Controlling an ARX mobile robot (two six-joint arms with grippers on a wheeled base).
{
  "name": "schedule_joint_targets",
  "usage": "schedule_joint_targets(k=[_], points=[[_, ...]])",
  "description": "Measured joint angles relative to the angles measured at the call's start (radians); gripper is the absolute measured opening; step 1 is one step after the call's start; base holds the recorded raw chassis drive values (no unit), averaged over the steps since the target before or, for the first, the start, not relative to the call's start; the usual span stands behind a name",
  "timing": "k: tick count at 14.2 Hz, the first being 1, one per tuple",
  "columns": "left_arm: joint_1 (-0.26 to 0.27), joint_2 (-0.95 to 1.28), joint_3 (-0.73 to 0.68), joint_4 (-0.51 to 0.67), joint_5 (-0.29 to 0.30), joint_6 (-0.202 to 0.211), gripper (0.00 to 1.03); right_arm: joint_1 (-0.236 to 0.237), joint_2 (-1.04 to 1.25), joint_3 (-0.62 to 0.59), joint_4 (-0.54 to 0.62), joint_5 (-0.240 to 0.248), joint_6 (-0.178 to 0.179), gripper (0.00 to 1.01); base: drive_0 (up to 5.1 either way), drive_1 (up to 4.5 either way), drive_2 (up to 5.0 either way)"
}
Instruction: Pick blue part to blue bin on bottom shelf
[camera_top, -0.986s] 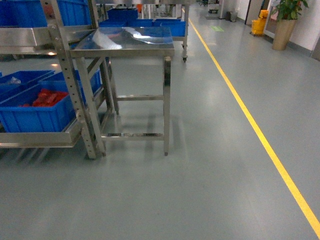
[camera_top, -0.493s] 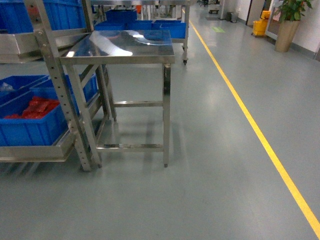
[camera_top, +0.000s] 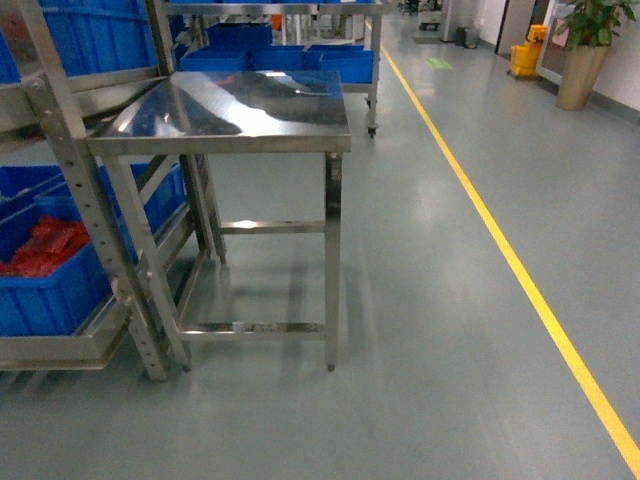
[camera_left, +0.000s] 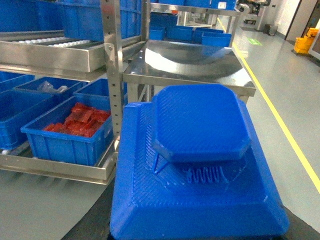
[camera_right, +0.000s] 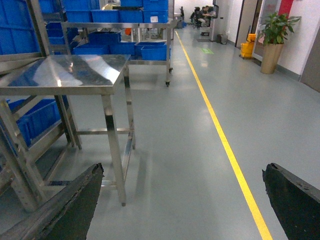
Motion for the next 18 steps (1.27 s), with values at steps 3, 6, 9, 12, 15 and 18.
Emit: schedule_joint_targets(k=[3,6,9,12,15,18], points=[[0.000,0.000,0.000,0.000,0.001,0.000,0.43,0.000,0.000,0.000,0.005,0.000,0.000,0.98,-0.1,4.22,-4.4],[0.000,0.000,0.000,-0.001,-0.002,0.000,0.43,0.000,0.000,0.000,0.000,0.000,0.000,0.98,0.0,4.29,-4.3],[0.000,-0.001,0.000,0.000,0.000,0.000,0.43,0.000,0.000,0.000,0.004,0.000,0.000,0.98,0.0,4.28,-4.3],[0.000,0.001,0.000,-0.002,-0.002,0.000,0.43,0.000,0.000,0.000,0.001,0.000,0.000,0.98,0.0,4.30,-4.3],[0.000,0.002,0.000,-0.003,-0.002,0.000,0.43,0.000,0.000,0.000,0.004,0.000,0.000,0.98,0.0,4.30,-4.3],[0.000,0.002,0.000,-0.003,-0.002,0.000,0.43,0.000,0.000,0.000,0.000,0.000,0.000,0.98,0.0,2.87,-2.8]])
